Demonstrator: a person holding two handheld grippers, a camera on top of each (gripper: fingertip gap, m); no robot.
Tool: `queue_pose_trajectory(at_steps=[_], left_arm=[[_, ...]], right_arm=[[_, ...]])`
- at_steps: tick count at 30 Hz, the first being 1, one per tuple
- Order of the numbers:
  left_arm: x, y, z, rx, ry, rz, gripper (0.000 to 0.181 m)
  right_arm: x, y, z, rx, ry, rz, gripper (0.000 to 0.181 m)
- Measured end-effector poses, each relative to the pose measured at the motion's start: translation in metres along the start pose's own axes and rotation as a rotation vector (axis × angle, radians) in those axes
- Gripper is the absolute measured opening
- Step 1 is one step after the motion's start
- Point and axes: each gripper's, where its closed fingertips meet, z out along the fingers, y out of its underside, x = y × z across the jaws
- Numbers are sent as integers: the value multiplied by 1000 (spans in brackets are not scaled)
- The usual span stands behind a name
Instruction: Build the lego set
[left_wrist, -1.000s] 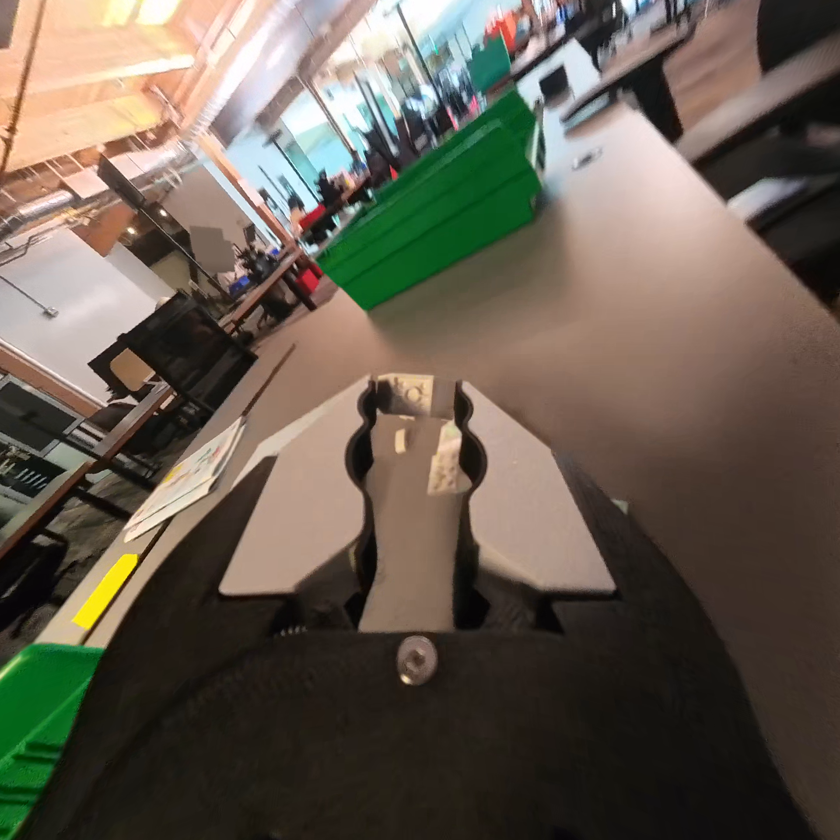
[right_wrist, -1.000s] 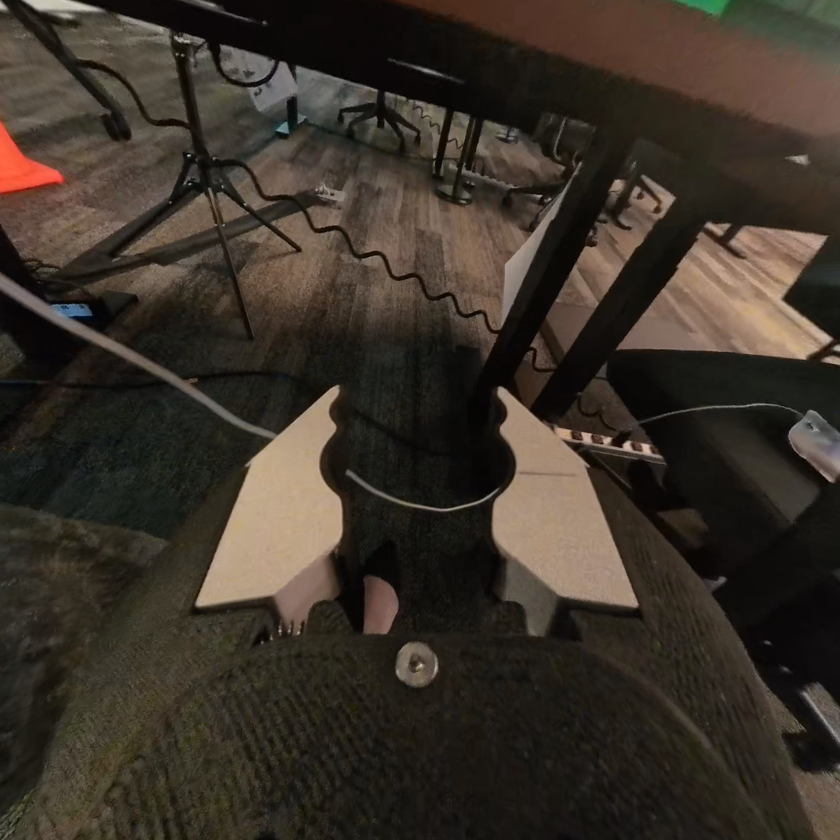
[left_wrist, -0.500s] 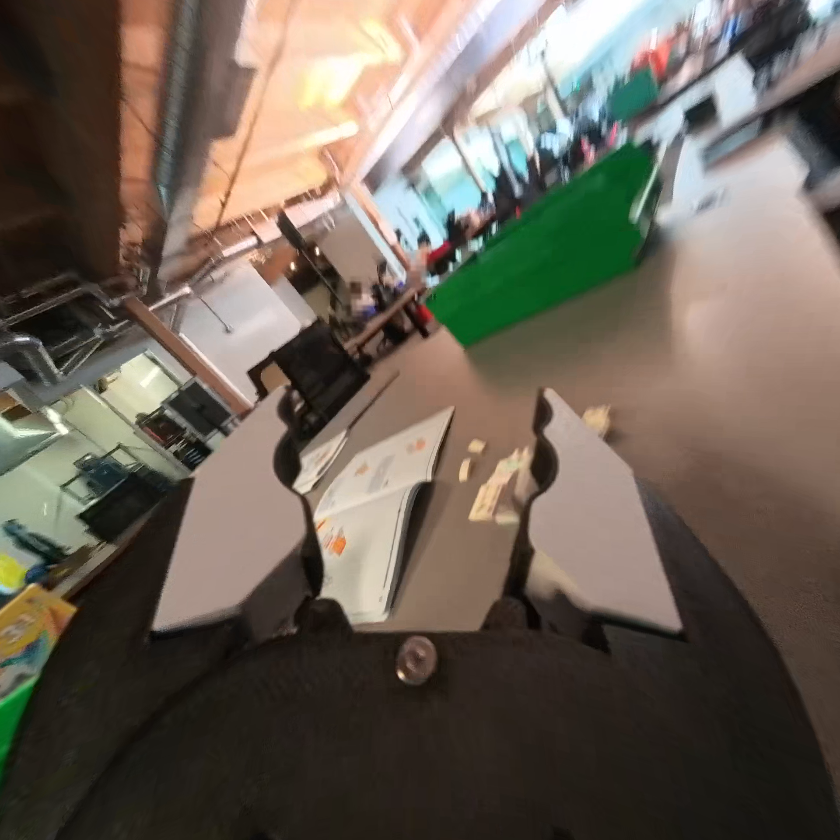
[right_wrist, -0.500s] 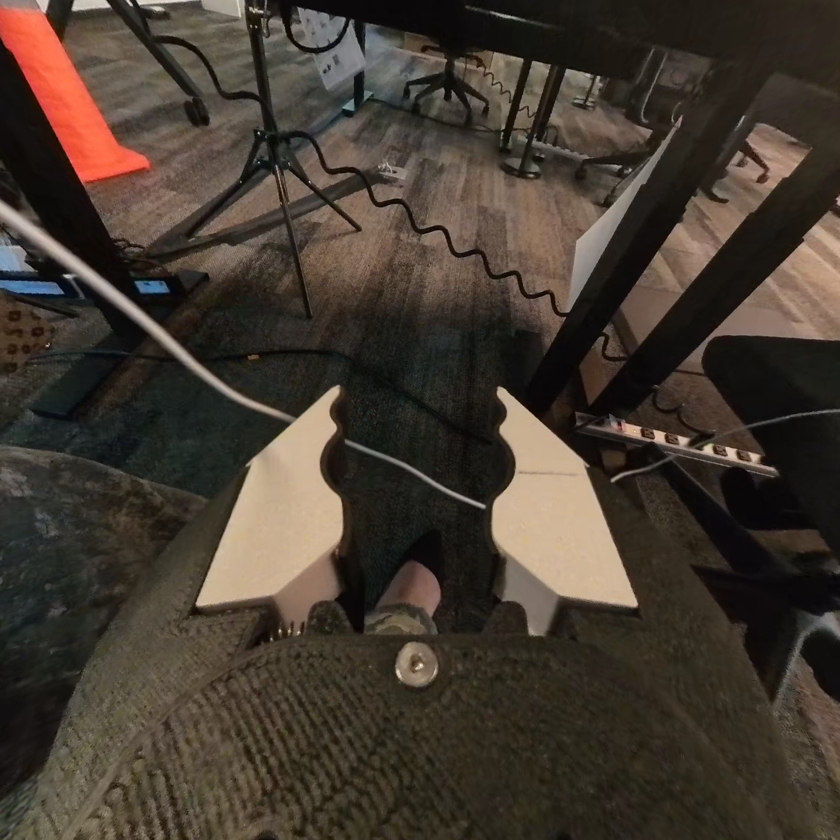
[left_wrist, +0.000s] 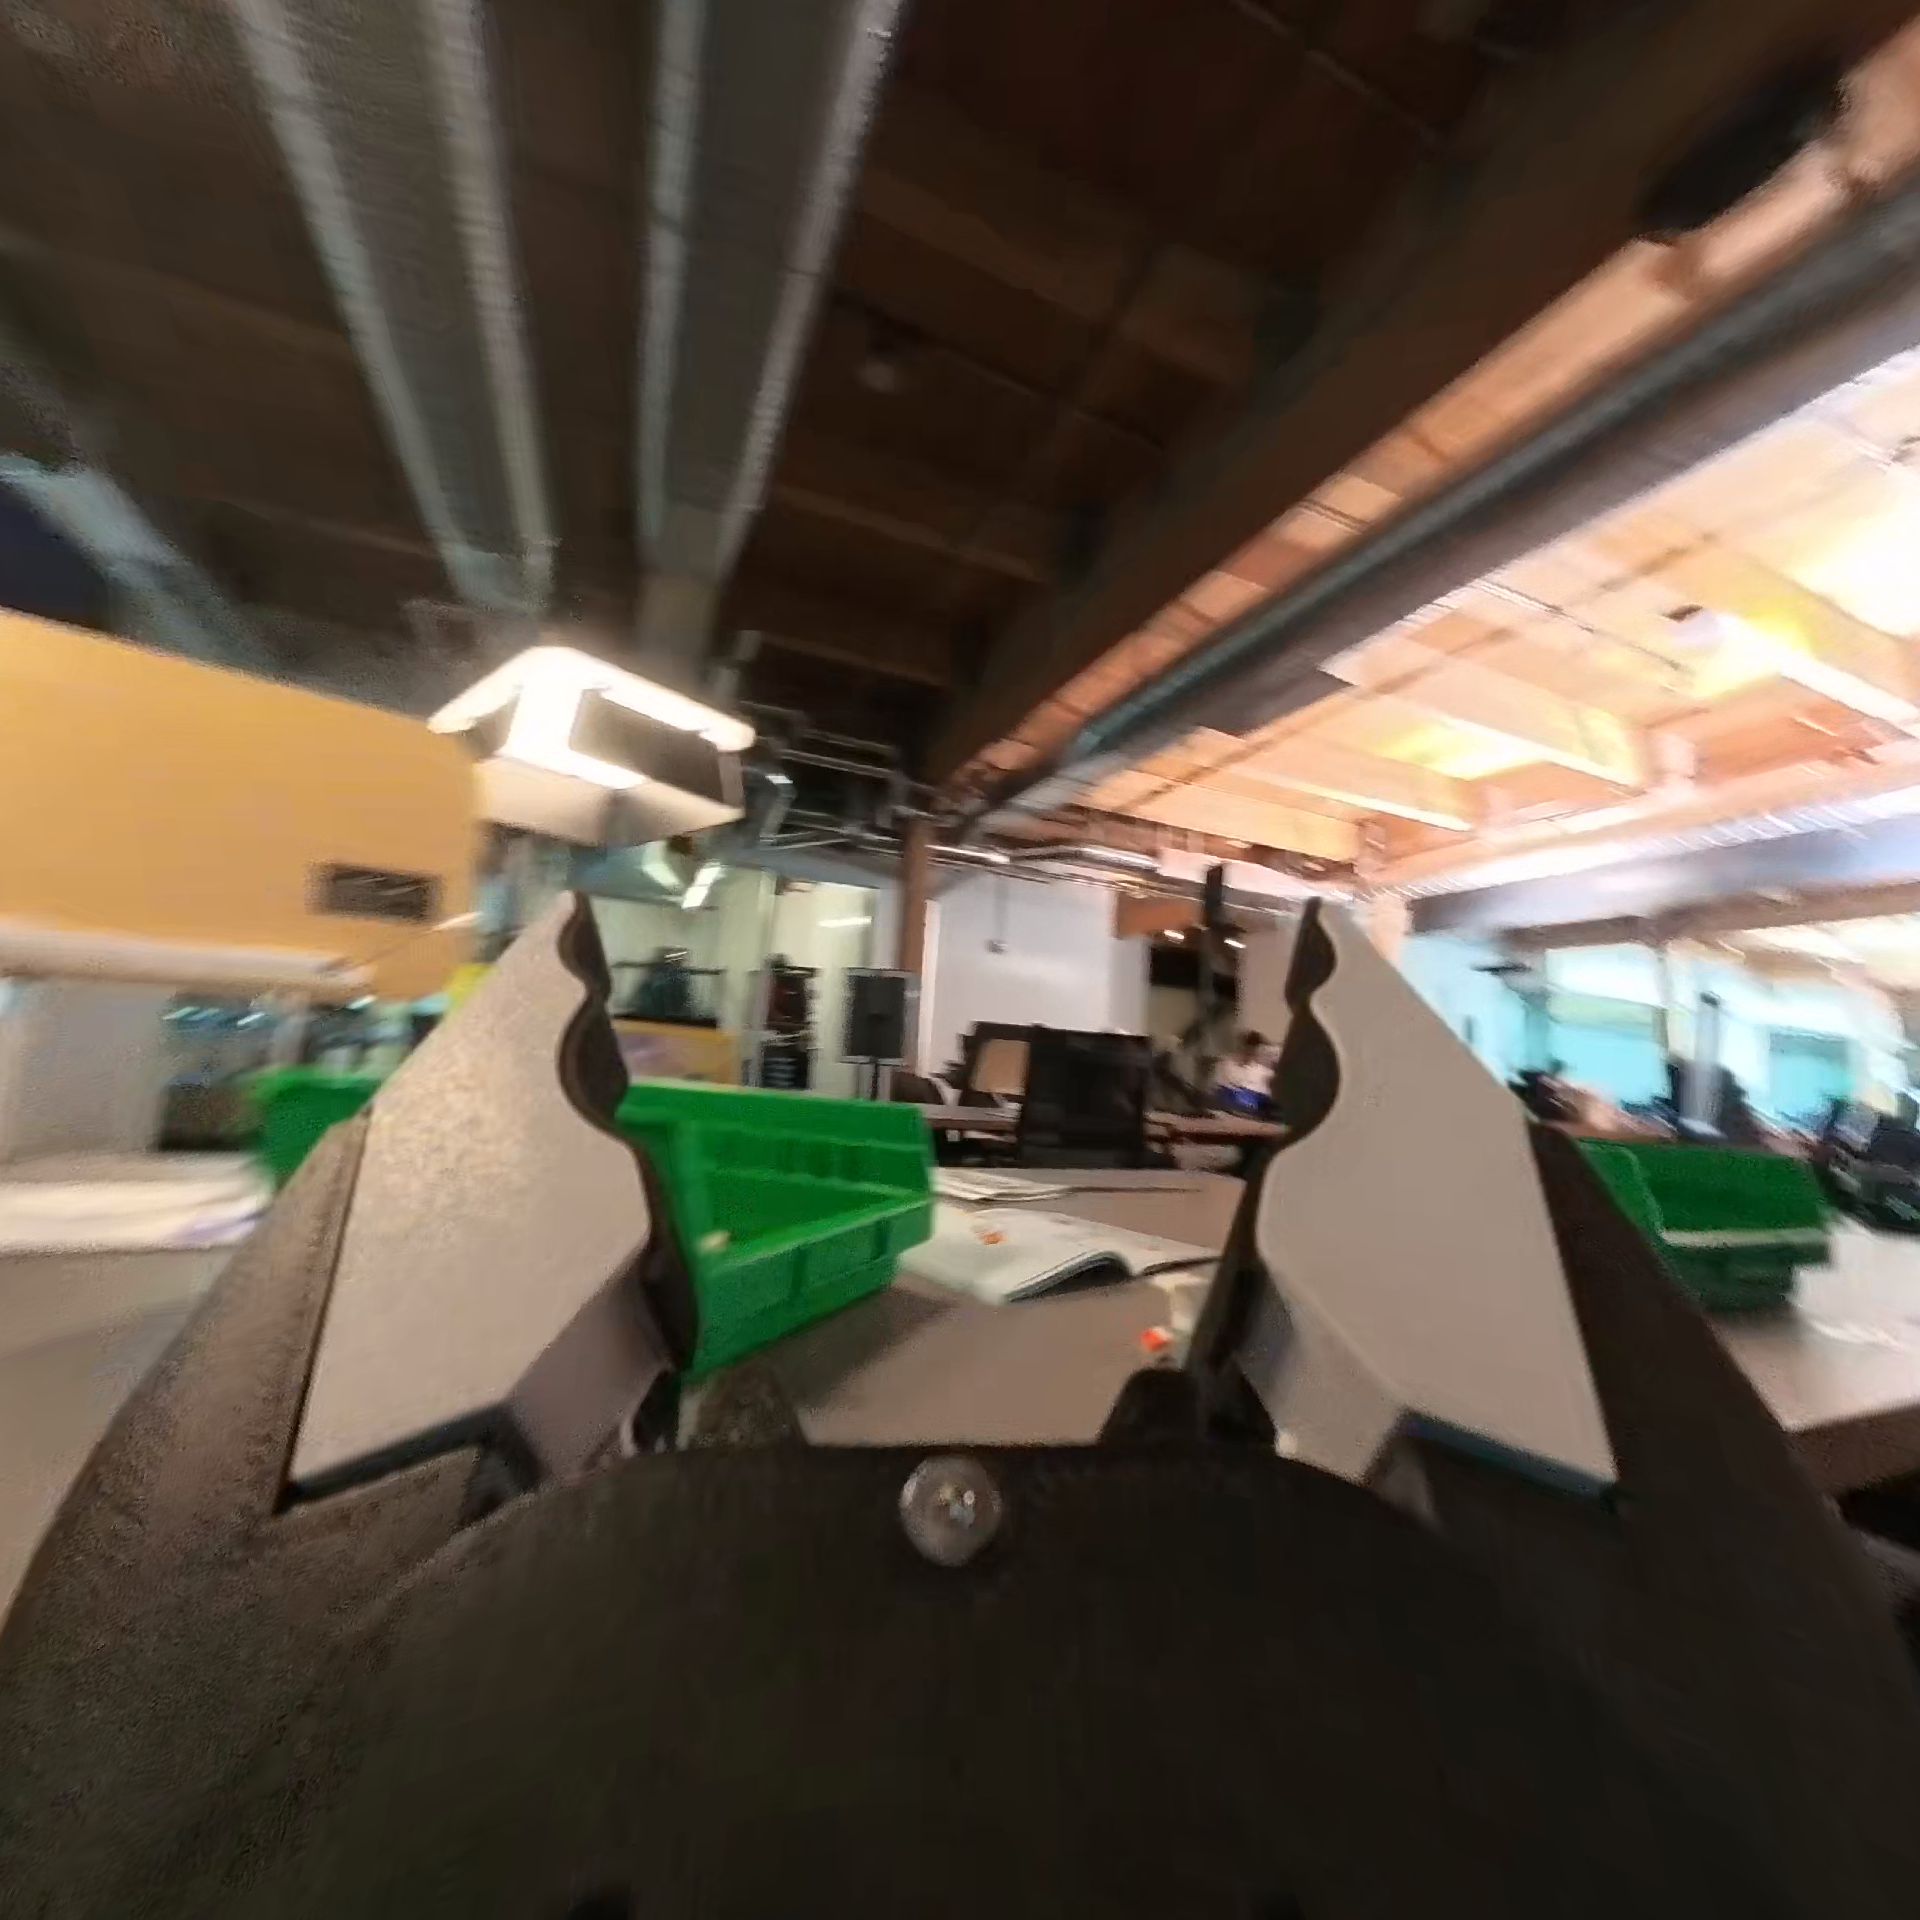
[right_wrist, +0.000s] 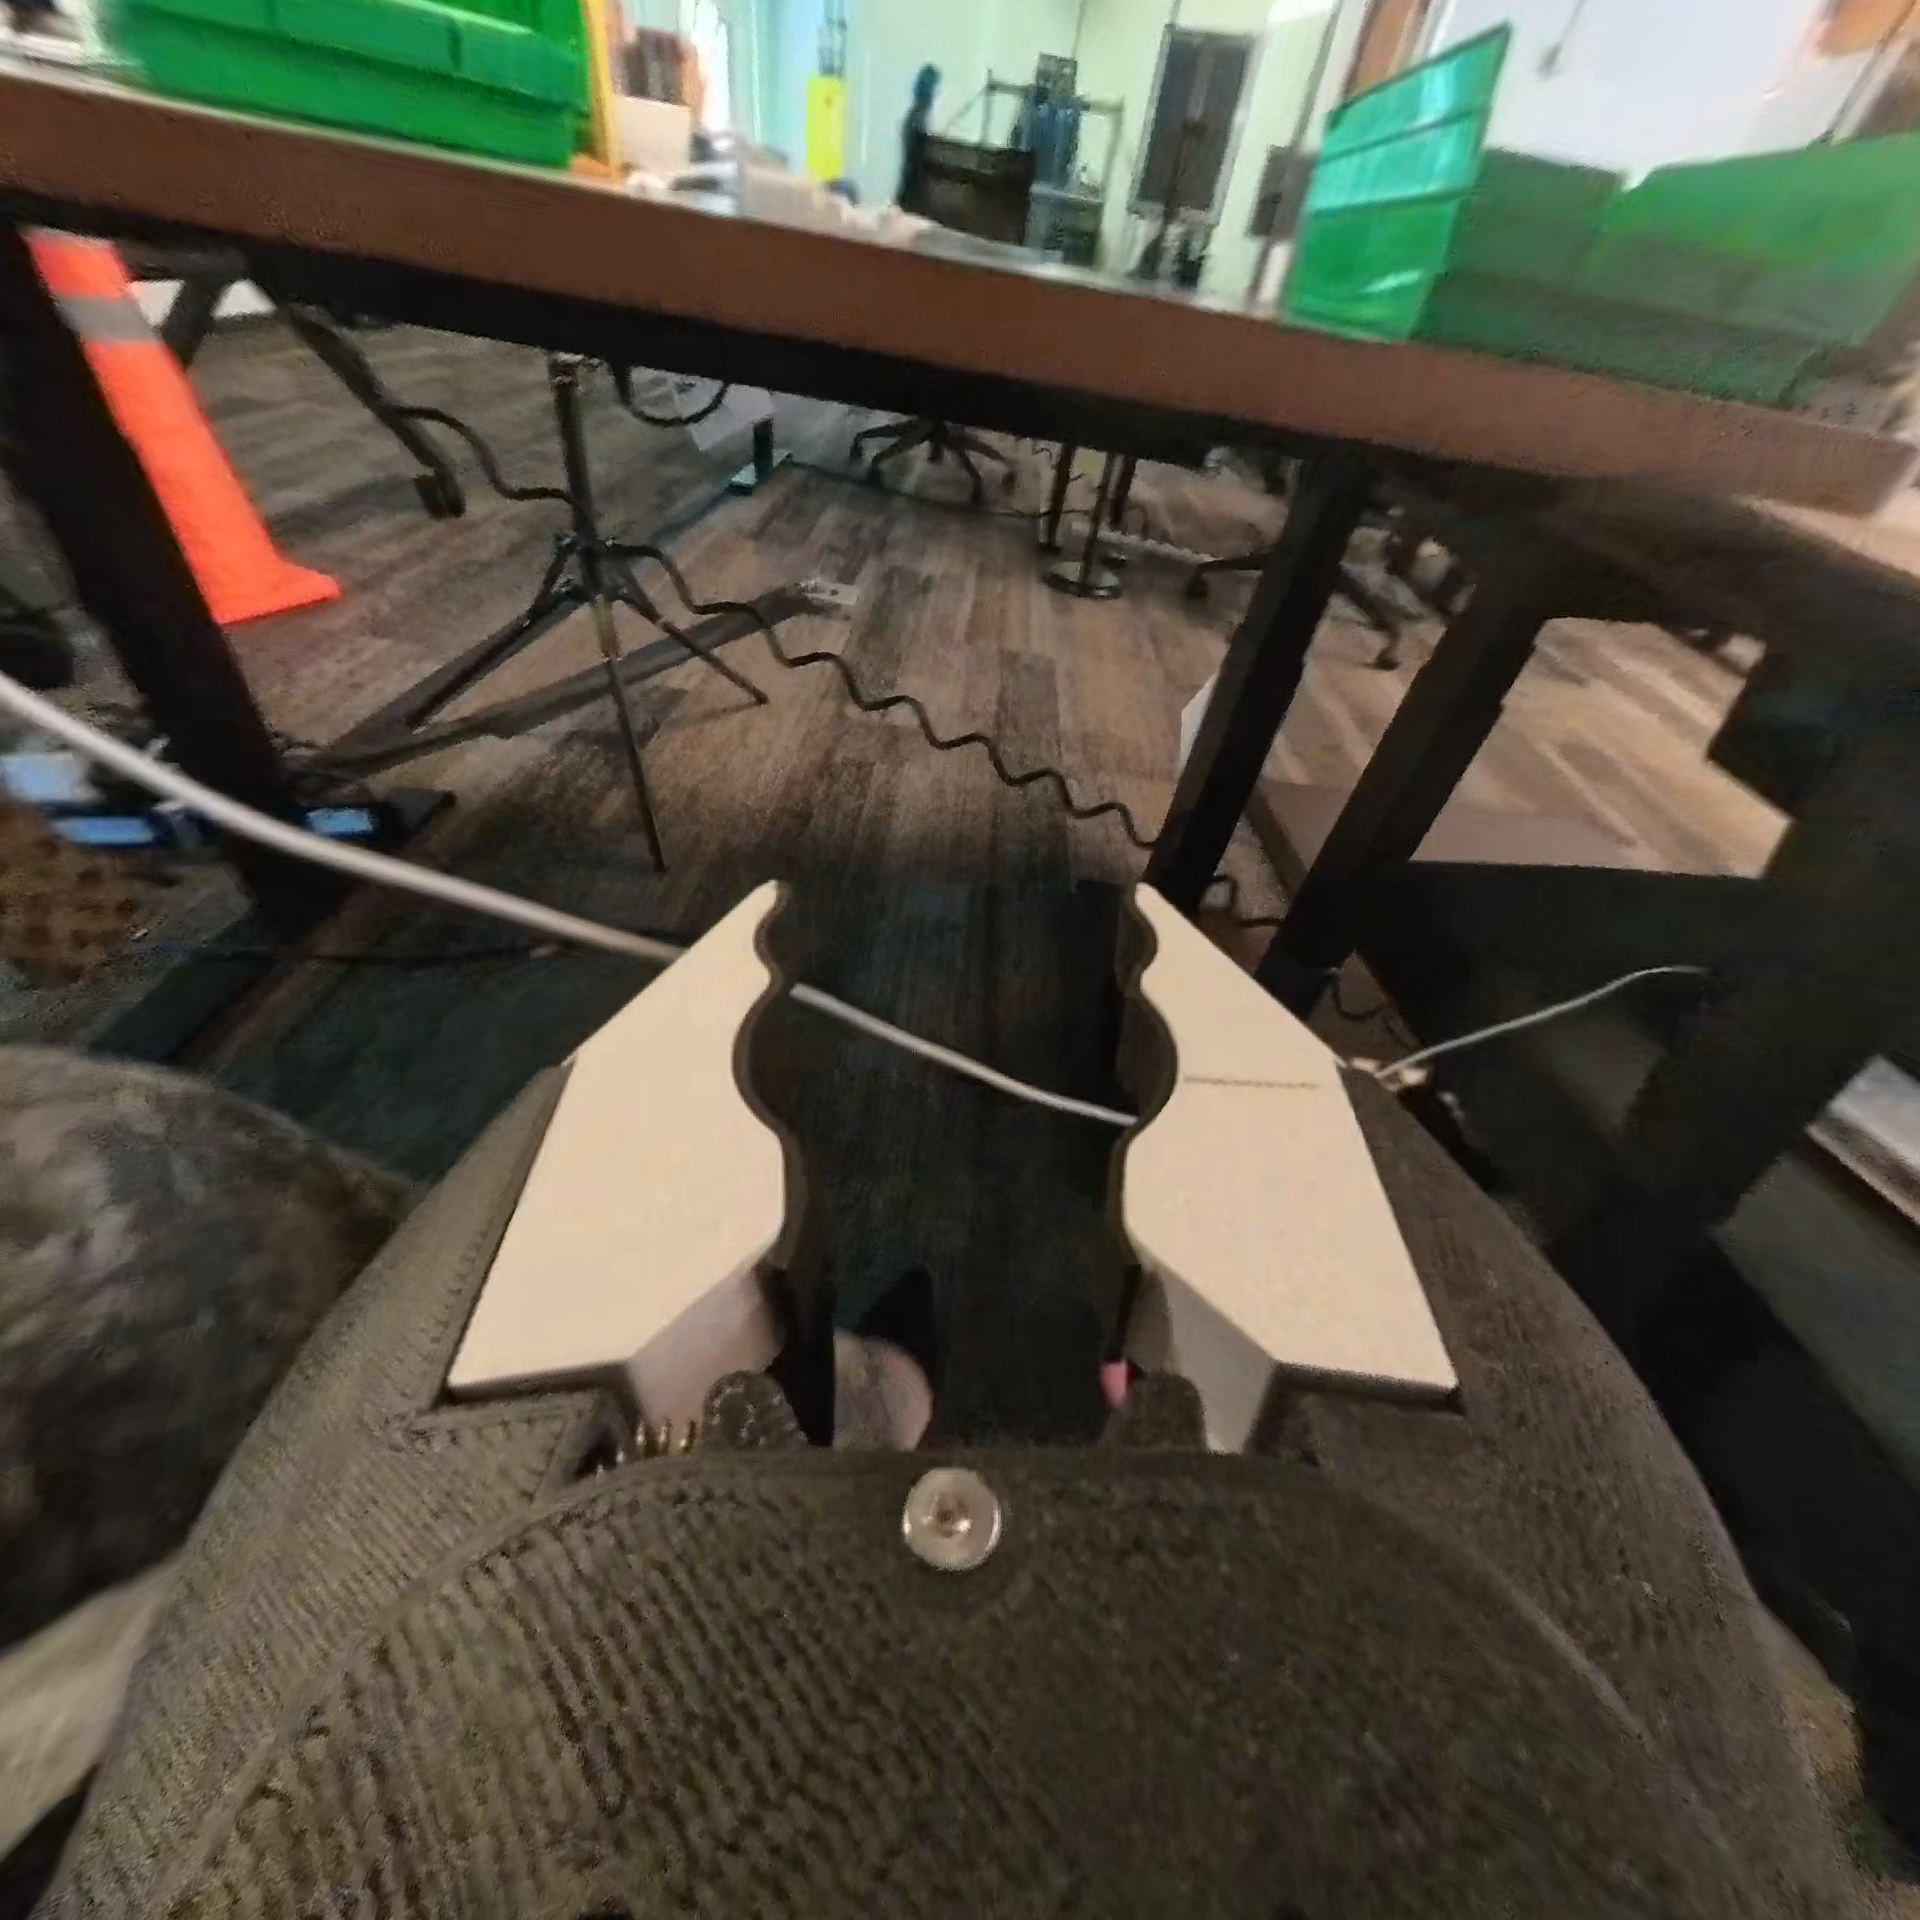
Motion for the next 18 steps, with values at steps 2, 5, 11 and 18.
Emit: queue_pose_trajectory(at_steps=[2,5,11,18], left_arm=[[-30,-12,-45,-8,-145,-33,130],[-64,-7,-99,-102,-271,-57,131],[-100,2,-184,-249,-427,-56,132],[-105,45,-248,-421,-510,-184,140]], right_arm=[[-11,9,-27,-70,-111,39,59],[-34,36,-72,-231,-296,79,56],[-79,58,-97,-304,-491,-173,48],[-122,57,-42,-230,-595,-332,46]])
